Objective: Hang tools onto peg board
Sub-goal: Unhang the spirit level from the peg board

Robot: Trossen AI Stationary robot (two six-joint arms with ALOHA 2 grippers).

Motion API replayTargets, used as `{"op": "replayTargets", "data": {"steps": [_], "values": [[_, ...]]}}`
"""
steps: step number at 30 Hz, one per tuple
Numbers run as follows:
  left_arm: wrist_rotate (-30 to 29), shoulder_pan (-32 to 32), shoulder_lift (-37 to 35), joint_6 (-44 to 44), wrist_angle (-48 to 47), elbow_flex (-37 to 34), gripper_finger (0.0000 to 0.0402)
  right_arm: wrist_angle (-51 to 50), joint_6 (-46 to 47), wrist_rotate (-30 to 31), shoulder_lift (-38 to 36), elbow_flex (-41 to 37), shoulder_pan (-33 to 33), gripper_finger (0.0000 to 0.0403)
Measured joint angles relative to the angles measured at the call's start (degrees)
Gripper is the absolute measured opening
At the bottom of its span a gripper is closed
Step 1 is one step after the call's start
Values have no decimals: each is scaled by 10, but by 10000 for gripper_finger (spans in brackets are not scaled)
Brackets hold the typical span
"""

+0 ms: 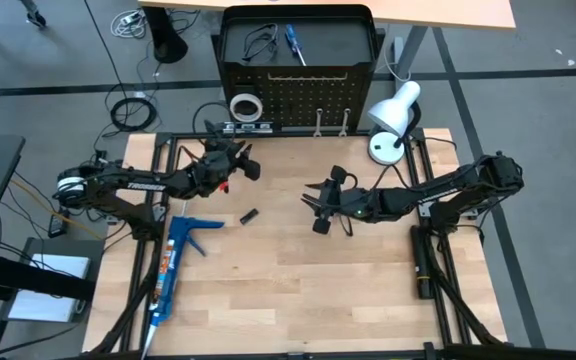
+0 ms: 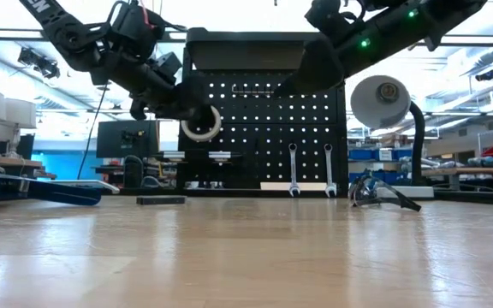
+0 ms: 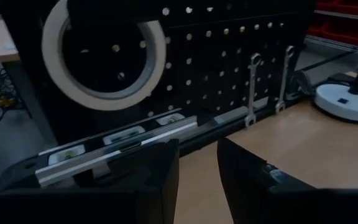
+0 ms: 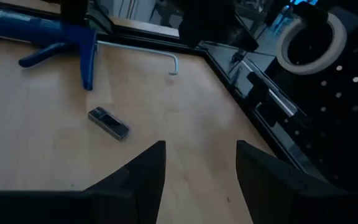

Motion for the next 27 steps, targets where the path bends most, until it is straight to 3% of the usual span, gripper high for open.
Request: {"op": "replayTargets", "data": {"steps": [3,9,13,19,27], "values": [[-3,12,0,-18,-10,0,120,0,0,0,0,0,0,196],[61,75,0,-19,-14,0,142,-38,-3,0,-1,0,1,197],[99,109,0,18,-5,0,149,-95,-2,3,-9,0,1,194],[143,148,5,56,22,0,149,-83,-2,4,-15,0,-3,195],[168,153,29,131,60,0,148,-95,-2,4,-15,0,-3,192]]}}
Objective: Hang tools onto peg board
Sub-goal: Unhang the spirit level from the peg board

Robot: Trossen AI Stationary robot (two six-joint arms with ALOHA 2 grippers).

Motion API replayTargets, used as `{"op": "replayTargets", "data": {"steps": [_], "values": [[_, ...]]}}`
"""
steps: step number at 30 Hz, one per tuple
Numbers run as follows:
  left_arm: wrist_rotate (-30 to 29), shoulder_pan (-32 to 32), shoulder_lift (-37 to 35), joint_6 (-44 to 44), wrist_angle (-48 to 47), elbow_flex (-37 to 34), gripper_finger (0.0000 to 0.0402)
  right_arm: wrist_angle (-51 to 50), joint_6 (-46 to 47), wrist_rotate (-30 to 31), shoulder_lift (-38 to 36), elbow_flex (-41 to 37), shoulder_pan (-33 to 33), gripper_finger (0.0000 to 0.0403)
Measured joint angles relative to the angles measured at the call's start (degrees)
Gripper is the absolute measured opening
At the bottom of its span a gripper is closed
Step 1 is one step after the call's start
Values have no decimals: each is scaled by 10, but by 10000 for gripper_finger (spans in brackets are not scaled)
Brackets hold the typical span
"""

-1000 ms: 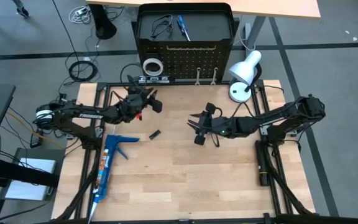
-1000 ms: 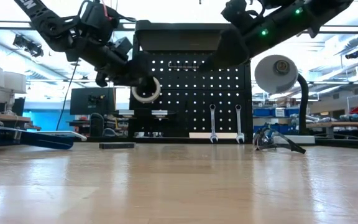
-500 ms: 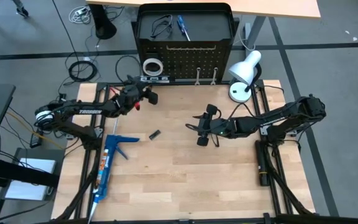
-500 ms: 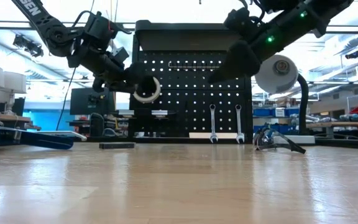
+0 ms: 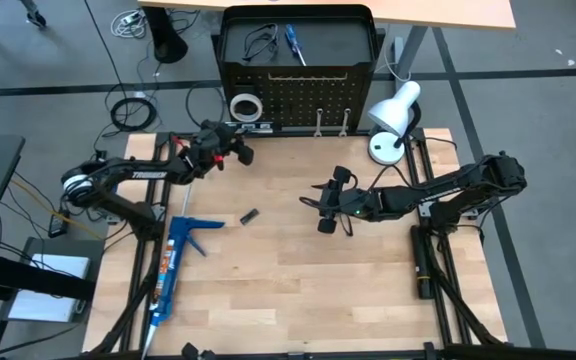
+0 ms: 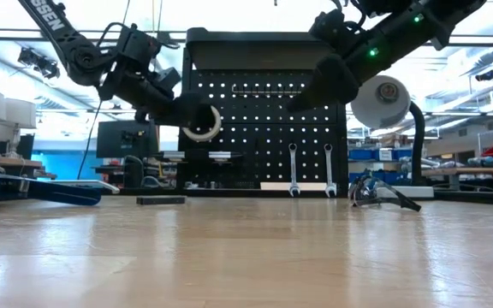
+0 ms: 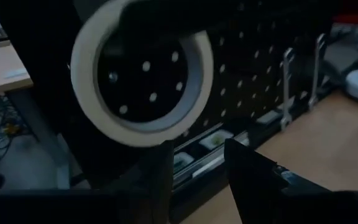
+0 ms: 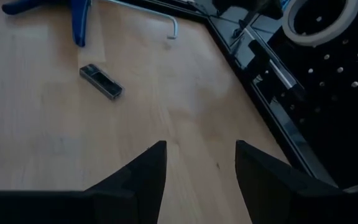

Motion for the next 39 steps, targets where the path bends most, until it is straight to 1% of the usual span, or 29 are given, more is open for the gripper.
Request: {"op": "replayTargets", "data": {"steps": [6,10,12,15,17,19,21,23,25,27,31,35,39], "values": [[-11,-15,29,-20,18,0,148,-4,0,0,0,0,0,191],[-83,-34,31,-26,31,0,148,-5,0,0,0,0,0,190],[-95,-39,30,-1,28,0,148,-8,1,0,0,0,0,190],[-97,-54,16,56,-5,-1,148,-18,7,0,0,0,0,189],[-118,-65,10,100,-38,0,148,-25,15,0,0,0,-1,189],[-178,-75,8,149,-69,0,148,-30,22,0,0,0,-2,190],[-248,-79,7,216,-87,0,147,-32,30,0,0,0,-3,190],[-291,-79,10,300,-114,0,147,-27,32,0,0,0,-4,188],[-298,-78,12,362,-148,-1,147,-20,31,0,0,0,-4,188],[-298,-75,12,386,-173,-1,147,-12,31,0,0,0,-4,188],[-297,-66,12,388,-207,-1,147,-13,30,0,0,0,-4,187],[-263,-56,12,390,-208,-1,147,-15,30,0,0,0,-4,187],[-252,-44,21,396,-210,-1,149,-16,30,0,0,0,-4,186]]}}
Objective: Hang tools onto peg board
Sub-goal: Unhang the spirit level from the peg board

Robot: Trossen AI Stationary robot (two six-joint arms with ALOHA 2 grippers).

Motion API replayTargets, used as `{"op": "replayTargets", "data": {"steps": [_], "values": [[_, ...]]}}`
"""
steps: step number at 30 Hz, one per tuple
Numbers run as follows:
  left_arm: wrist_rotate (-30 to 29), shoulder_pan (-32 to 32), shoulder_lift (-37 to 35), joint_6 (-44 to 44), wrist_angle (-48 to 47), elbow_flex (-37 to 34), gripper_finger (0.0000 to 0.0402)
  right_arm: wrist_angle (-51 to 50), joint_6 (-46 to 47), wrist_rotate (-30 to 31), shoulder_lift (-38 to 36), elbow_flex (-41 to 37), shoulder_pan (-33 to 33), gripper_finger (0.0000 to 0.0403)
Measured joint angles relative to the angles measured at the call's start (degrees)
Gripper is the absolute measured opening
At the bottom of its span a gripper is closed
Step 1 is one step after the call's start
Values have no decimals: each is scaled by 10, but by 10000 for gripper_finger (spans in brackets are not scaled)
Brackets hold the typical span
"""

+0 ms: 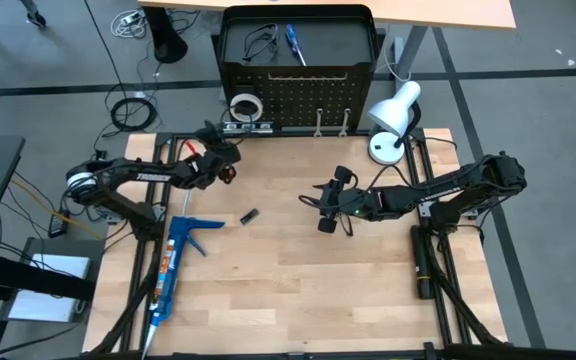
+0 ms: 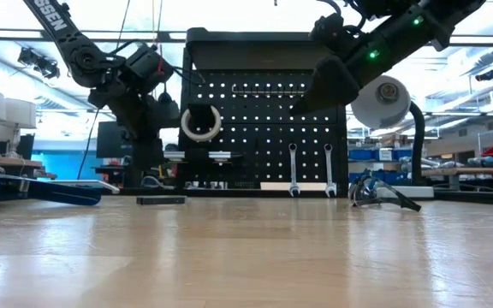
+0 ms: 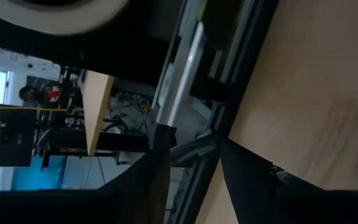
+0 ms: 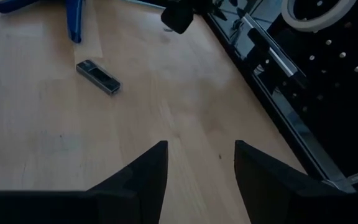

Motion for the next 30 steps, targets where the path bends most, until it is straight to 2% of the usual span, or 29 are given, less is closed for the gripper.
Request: {"op": "replayTargets", "data": {"steps": [6,15,19,25,30], "values": [[13,14,36,61,52,0,165,14,9,0,0,0,-2,186],[-52,14,129,174,173,0,177,13,15,0,0,0,-4,184],[-104,13,171,213,240,0,177,13,15,0,0,0,-4,184],[-125,13,207,242,308,0,177,13,20,-5,0,0,-11,183],[-131,12,209,248,346,0,177,13,23,-31,1,0,-20,183]]}}
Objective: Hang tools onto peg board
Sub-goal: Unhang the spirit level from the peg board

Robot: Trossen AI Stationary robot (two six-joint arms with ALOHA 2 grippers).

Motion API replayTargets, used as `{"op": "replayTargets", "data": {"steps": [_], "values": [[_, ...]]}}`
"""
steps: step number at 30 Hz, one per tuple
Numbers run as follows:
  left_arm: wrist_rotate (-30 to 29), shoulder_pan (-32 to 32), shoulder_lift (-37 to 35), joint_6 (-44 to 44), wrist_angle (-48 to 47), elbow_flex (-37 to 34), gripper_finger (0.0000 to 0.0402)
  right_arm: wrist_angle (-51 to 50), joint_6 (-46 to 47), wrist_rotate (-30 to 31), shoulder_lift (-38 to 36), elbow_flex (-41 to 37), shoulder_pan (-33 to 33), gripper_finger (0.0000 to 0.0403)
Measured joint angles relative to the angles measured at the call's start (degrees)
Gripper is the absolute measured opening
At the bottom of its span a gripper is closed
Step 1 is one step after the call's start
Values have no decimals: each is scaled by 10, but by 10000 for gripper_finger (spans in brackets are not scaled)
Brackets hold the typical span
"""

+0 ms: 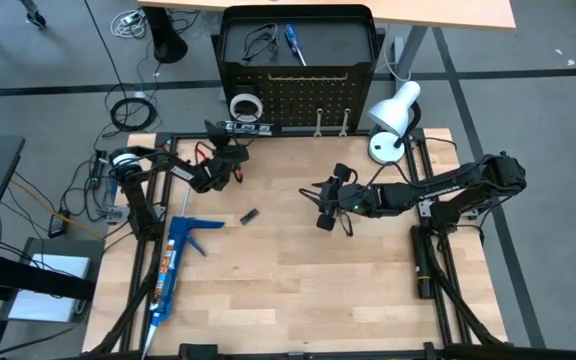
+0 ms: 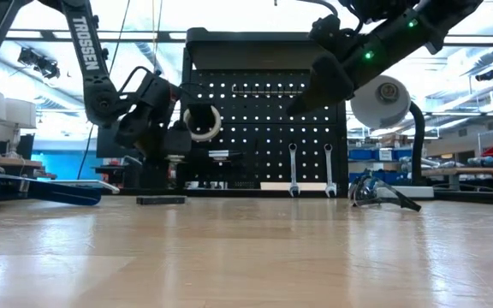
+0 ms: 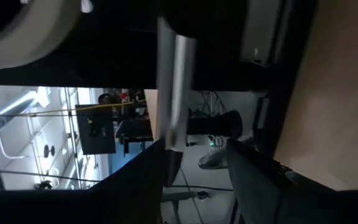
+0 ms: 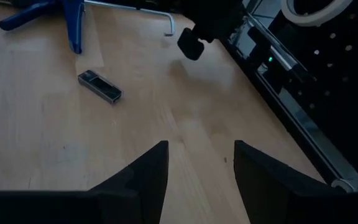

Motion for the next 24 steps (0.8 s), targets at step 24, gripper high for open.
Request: {"op": "replayTargets", "data": {"steps": [24], "values": [[67,37,0,77,68,0,92,5,7,-5,4,0,-6,183]]}}
